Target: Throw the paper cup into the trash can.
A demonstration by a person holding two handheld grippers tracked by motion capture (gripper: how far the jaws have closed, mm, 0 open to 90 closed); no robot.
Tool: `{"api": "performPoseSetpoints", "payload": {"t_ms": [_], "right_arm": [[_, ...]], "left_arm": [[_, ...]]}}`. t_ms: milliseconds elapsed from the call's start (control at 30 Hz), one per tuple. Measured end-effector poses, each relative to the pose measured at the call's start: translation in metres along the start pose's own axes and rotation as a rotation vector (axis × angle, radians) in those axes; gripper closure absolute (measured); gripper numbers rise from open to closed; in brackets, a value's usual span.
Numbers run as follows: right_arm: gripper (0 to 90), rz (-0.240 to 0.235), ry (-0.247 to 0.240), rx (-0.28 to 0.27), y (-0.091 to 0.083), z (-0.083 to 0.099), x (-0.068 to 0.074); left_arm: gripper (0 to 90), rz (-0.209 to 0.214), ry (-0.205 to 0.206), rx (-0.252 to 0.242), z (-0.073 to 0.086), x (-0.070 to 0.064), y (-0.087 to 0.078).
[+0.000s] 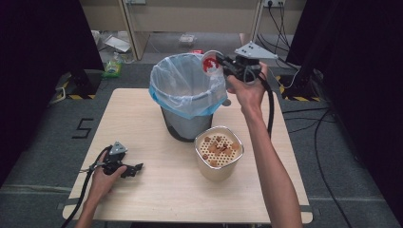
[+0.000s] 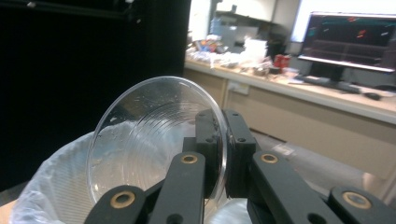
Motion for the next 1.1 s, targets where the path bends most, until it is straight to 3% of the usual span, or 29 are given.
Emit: {"api": "performPoseSetpoints", "payload": {"t_ms": [267,367,533,800,1033,1100], "right_arm": [[84.7,-0.068,-0.010,0.071,0.036,0.011,0.025],[83.4,-0.067,-0.017,0.083,0.041,0.013,0.028],[71.6,-0.063,0.004,0.113,0.047,0.019,0.029],[61.6,-0.021,0.009,0.112,0.029,0.016,0.016],[53.1,0.031,0.005,0.149,-0.010,0.028,-0.006],[52.4,0.038,0.002,0.153,-0.014,0.030,-0.009]], "left_arm": [[0.0,0.000,0.000,0.000,0.000,0.000,0.000],[0.0,0.000,0.000,0.000,0.000,0.000,0.000],[0.0,0.000,0.000,0.000,0.000,0.000,0.000],[0.0,0.000,0.000,0.000,0.000,0.000,0.000],[0.0,0.000,0.000,0.000,0.000,0.000,0.000],[0.0,0.000,0.001,0.000,0.000,0.000,0.000]]}}
Point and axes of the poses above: each handheld gripper's, and its own axes: y roughly forward along the jaws, z roughly out of its underside, x roughly to its left, the point moved 8 cm from there along y, roughly forward along the jaws
